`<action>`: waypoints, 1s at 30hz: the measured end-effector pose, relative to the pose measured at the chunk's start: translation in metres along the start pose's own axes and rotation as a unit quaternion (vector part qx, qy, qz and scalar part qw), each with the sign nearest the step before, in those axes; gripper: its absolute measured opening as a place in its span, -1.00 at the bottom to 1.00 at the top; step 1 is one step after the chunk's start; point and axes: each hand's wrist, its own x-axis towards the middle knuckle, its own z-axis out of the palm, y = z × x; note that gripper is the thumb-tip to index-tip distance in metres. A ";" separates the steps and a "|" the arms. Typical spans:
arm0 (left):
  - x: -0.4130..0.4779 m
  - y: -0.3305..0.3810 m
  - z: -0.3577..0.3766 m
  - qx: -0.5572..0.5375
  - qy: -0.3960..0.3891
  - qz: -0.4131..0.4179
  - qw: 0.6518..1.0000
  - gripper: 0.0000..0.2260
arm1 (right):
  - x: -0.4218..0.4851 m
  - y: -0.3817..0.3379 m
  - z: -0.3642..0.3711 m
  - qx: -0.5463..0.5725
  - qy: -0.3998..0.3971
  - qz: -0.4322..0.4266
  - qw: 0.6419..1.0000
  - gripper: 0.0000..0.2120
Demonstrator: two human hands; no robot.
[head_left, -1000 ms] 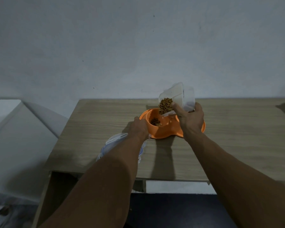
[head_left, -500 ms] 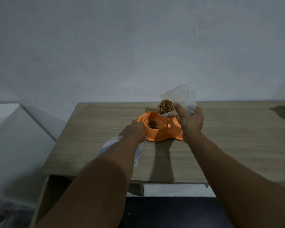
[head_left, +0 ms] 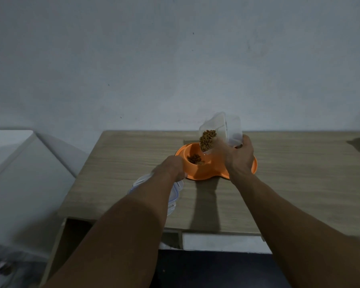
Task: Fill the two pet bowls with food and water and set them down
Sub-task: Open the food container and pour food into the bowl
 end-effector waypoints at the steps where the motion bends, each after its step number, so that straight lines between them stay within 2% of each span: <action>1: 0.000 0.000 0.001 0.002 -0.002 0.000 1.000 -0.63 | 0.000 0.001 0.000 0.000 0.000 0.005 1.000 -0.59; 9: 0.002 0.002 0.004 0.022 0.000 -0.005 1.000 -0.55 | -0.001 0.002 0.004 -0.010 -0.023 -0.018 1.000 -0.58; 15: 0.002 0.003 0.004 0.046 -0.004 0.001 0.999 -0.60 | -0.001 0.007 0.006 -0.037 -0.036 -0.052 0.997 -0.58; 24: 0.003 0.005 0.004 0.072 -0.006 -0.002 0.997 -0.58 | 0.000 0.001 0.006 -0.027 -0.026 -0.032 0.999 -0.59; 30: 0.002 0.005 0.003 0.067 -0.013 0.002 0.998 -0.62 | 0.006 0.002 0.003 0.015 -0.006 0.021 1.000 -0.59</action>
